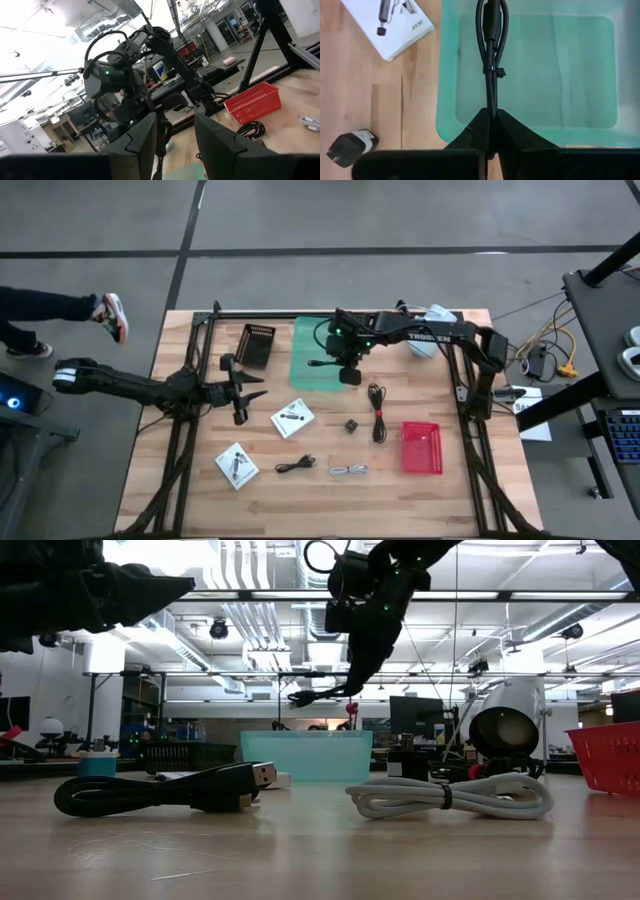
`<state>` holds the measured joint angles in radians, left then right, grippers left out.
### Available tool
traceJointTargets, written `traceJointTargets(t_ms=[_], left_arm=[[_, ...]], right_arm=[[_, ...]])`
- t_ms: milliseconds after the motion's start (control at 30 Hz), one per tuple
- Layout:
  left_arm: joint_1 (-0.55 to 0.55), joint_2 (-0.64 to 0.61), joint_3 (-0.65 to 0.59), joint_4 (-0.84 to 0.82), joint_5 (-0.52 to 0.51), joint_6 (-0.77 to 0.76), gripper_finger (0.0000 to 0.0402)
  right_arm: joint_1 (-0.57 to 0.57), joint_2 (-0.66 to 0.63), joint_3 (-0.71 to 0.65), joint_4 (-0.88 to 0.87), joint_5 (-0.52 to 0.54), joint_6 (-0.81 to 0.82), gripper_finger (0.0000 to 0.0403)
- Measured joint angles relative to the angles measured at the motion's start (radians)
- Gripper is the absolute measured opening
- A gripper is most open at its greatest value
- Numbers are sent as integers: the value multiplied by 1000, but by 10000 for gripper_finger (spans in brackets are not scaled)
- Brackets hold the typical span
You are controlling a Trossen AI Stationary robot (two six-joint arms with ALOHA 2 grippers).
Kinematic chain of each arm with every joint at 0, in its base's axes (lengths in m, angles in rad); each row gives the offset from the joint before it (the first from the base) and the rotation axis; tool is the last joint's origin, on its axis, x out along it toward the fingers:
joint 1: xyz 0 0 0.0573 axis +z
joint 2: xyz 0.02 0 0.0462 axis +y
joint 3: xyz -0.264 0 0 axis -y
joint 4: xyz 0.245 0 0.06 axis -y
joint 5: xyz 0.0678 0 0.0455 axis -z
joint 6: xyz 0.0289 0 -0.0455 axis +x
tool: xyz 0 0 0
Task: Pick and place items into bin
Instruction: Put the top black charger cable into the green bin
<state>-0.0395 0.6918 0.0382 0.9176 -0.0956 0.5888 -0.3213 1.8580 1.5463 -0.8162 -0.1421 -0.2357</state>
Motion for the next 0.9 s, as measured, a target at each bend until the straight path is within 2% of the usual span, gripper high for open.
traceJointTargets(t_ms=[333,900], left_arm=[[0,2,0,0,0,0,118],[0,7,0,0,-3,0,118]], right_arm=[[-36,71,108,-86,-49,-28,9],[-37,323,418,-341,-51,-36,9]])
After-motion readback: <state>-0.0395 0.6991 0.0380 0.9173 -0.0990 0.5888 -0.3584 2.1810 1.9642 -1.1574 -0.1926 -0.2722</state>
